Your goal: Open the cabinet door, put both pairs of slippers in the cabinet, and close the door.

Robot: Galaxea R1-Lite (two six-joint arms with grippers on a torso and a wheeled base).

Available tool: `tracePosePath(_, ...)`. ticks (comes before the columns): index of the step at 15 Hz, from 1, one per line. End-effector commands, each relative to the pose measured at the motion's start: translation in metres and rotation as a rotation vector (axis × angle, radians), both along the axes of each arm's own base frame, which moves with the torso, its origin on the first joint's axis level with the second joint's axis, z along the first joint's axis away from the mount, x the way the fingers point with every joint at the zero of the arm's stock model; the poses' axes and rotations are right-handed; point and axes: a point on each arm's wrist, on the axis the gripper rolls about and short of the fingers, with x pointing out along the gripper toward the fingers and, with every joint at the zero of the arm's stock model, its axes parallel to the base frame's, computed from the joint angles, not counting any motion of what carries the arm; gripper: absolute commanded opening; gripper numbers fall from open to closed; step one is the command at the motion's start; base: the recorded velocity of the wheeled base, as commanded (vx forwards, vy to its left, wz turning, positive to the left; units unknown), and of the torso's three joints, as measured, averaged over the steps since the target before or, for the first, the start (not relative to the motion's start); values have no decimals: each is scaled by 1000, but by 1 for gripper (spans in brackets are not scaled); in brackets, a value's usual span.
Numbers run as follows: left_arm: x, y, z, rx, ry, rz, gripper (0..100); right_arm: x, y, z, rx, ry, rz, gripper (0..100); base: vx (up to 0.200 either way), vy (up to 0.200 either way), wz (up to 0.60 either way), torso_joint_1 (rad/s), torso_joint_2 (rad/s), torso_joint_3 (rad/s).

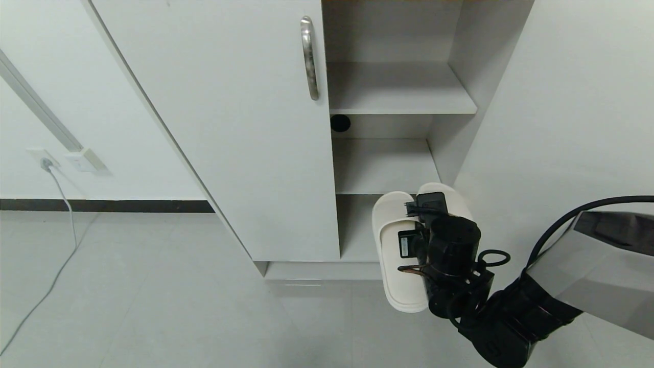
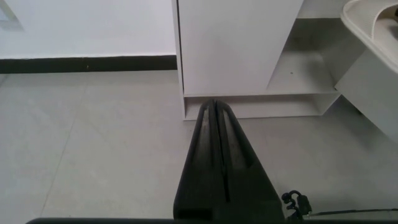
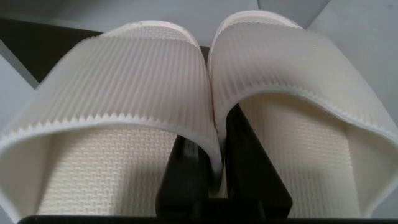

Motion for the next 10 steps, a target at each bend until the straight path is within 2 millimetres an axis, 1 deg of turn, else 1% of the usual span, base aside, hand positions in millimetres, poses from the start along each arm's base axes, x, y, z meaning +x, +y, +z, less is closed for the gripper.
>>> tracePosePath(1, 0, 0, 0, 0, 2, 1, 0, 1, -1, 1, 0, -1, -6, 0, 0, 0, 0, 0, 0, 0)
tracePosePath(7, 0, 0, 0, 0, 2, 1, 0, 1, -1, 1, 1, -2, -5, 0, 0, 0, 0, 0, 0, 0)
tracePosePath(10, 0, 0, -1, 5, 4, 1, 0, 0, 5, 6, 14, -19, 15, 0, 0, 0, 0, 0, 0, 0)
